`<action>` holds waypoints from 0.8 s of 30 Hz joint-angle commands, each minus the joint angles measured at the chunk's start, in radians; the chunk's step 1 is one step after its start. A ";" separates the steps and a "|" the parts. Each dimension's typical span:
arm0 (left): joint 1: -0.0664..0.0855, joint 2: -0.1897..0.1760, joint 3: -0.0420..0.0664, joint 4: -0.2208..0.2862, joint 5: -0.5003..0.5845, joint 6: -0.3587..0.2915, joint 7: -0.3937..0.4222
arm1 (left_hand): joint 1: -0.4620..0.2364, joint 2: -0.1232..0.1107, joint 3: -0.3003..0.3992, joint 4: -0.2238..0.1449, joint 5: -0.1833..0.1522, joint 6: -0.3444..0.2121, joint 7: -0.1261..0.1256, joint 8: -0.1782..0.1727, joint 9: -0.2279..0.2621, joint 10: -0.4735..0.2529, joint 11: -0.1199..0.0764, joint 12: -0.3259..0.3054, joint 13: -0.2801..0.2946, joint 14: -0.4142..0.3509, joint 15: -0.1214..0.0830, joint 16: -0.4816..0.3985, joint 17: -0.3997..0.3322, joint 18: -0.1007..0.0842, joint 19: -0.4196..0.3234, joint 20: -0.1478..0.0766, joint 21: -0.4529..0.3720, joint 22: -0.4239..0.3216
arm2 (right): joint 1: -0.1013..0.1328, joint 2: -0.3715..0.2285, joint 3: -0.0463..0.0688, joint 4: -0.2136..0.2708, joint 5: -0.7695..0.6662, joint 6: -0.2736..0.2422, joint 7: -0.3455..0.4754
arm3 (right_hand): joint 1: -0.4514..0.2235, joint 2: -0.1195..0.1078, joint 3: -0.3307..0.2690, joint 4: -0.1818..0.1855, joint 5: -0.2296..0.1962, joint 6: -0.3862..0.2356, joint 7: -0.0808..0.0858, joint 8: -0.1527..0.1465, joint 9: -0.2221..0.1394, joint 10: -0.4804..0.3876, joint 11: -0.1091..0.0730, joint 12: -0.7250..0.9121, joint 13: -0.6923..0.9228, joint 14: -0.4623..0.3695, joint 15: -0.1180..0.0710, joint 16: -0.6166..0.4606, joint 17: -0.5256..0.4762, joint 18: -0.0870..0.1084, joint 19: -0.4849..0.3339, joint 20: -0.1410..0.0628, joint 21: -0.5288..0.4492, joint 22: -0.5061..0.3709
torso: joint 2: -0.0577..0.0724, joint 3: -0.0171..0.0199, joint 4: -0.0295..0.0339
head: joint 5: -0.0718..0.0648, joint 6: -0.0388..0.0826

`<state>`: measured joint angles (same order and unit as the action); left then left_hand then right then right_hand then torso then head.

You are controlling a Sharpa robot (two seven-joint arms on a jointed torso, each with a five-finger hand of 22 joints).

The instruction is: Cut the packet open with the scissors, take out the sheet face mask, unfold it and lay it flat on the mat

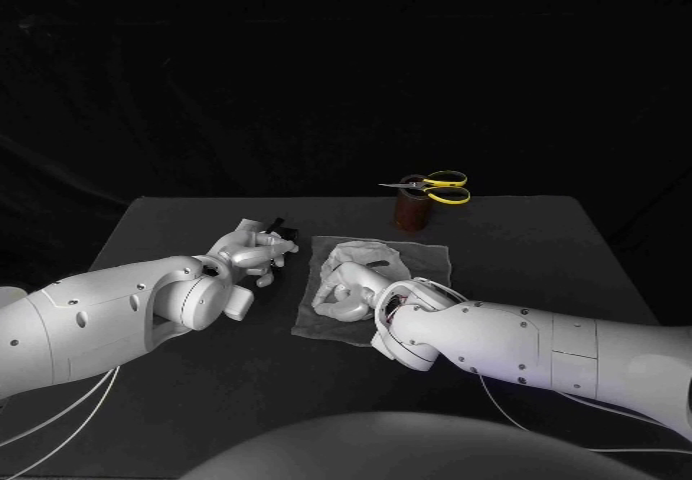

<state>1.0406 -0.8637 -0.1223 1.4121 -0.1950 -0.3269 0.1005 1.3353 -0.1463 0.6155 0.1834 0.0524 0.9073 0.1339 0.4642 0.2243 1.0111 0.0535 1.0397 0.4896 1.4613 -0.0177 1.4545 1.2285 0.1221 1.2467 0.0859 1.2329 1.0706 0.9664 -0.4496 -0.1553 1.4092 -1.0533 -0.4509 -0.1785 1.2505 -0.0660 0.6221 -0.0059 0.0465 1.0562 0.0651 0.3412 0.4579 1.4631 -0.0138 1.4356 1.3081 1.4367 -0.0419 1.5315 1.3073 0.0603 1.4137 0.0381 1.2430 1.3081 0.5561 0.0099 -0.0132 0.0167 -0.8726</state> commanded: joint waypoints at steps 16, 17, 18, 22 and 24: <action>0.001 0.004 0.001 -0.003 -0.044 0.021 0.005 | -0.013 -0.001 0.009 -0.002 -0.004 -0.030 0.009 0.015 0.005 -0.020 0.006 -0.007 0.005 -0.011 0.010 -0.012 -0.011 0.001 -0.027 0.004 -0.025 -0.024 | -0.011 0.005 -0.002 -0.016 -0.029 -0.040 0.062 | -0.118 -0.129 -0.174 0.054 0.003 -0.289 0.085 -0.123 -0.026 -0.007 0.077 -0.198 0.079 0.070 0.035 -0.107 0.124 0.048 -0.117 0.048 -0.219 0.058 | 0.001 0.0006 0.0004 | -0.001 0.000; 0.001 0.005 0.001 -0.004 -0.047 0.022 0.005 | -0.013 -0.002 0.009 -0.003 -0.004 -0.033 0.010 0.016 0.006 -0.022 0.007 -0.008 0.005 -0.012 0.011 -0.013 -0.012 0.002 -0.028 0.005 -0.027 -0.026 | -0.011 0.003 -0.002 -0.015 -0.029 -0.042 0.068 | -0.110 -0.135 -0.199 0.056 0.003 -0.325 0.088 -0.141 -0.035 -0.011 0.080 -0.200 0.077 0.067 0.038 -0.109 0.122 0.050 -0.119 0.055 -0.226 0.055 | 0.000 0.0007 0.0002 | -0.002 0.000; 0.001 0.005 0.001 -0.004 -0.049 0.023 0.006 | -0.014 -0.006 0.009 -0.004 -0.004 -0.039 0.012 0.016 0.006 -0.026 0.009 -0.008 0.006 -0.013 0.012 -0.014 -0.014 0.002 -0.031 0.006 -0.030 -0.029 | -0.011 0.000 -0.002 -0.013 -0.029 -0.044 0.074 | -0.108 -0.137 -0.207 0.057 0.003 -0.336 0.088 -0.145 -0.037 -0.012 0.080 -0.200 0.076 0.067 0.039 -0.108 0.122 0.052 -0.120 0.057 -0.228 0.054 | 0.000 0.0010 0.0001 | -0.003 0.000; 0.001 0.006 0.001 -0.006 -0.063 0.025 0.008 | -0.014 -0.023 0.007 -0.013 -0.004 -0.055 0.016 0.017 0.007 -0.038 0.013 -0.011 0.007 -0.018 0.016 -0.017 -0.017 0.004 -0.041 0.009 -0.039 -0.040 | -0.011 -0.020 -0.002 0.007 -0.031 -0.054 0.093 | -0.100 -0.144 -0.232 0.059 0.003 -0.343 0.091 -0.145 -0.039 -0.014 0.083 -0.200 0.074 0.066 0.041 -0.107 0.122 0.053 -0.120 0.062 -0.231 0.054 | 0.000 0.0011 -0.0001 | -0.004 0.000; 0.001 0.007 0.001 -0.008 -0.078 0.027 0.010 | -0.012 -0.040 0.006 -0.021 -0.004 -0.072 0.015 0.013 0.004 -0.056 0.013 -0.024 0.002 -0.022 0.017 -0.020 -0.024 0.007 -0.050 0.012 -0.048 -0.050 | -0.010 -0.035 -0.001 0.022 -0.032 -0.060 0.104 | -0.098 -0.144 -0.238 0.059 0.003 -0.342 0.093 -0.143 -0.039 -0.015 0.084 -0.202 0.072 0.065 0.042 -0.109 0.119 0.054 -0.121 0.063 -0.235 0.052 | -0.001 0.0013 -0.0004 | -0.005 0.000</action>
<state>1.0407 -0.8598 -0.1225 1.4046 -0.2390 -0.3213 0.0984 1.3208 -0.1774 0.6220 0.1677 0.0524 0.8411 0.1496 0.4758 0.2300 0.9623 0.0663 1.0210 0.4954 1.4439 -0.0006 1.4376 1.2070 0.1222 1.2030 0.0974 1.1885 1.0238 0.9559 -0.4763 -0.1572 1.4202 -1.0763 -0.4826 -0.1223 1.1491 -0.2043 0.3891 0.0540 0.0516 0.7195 0.1587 0.1988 0.4199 1.4522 0.0656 1.2365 1.3074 1.4630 -0.0069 1.4241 1.3083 0.1007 1.2951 0.0960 1.0100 1.3077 0.5562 0.0107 -0.0129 0.0129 -0.8726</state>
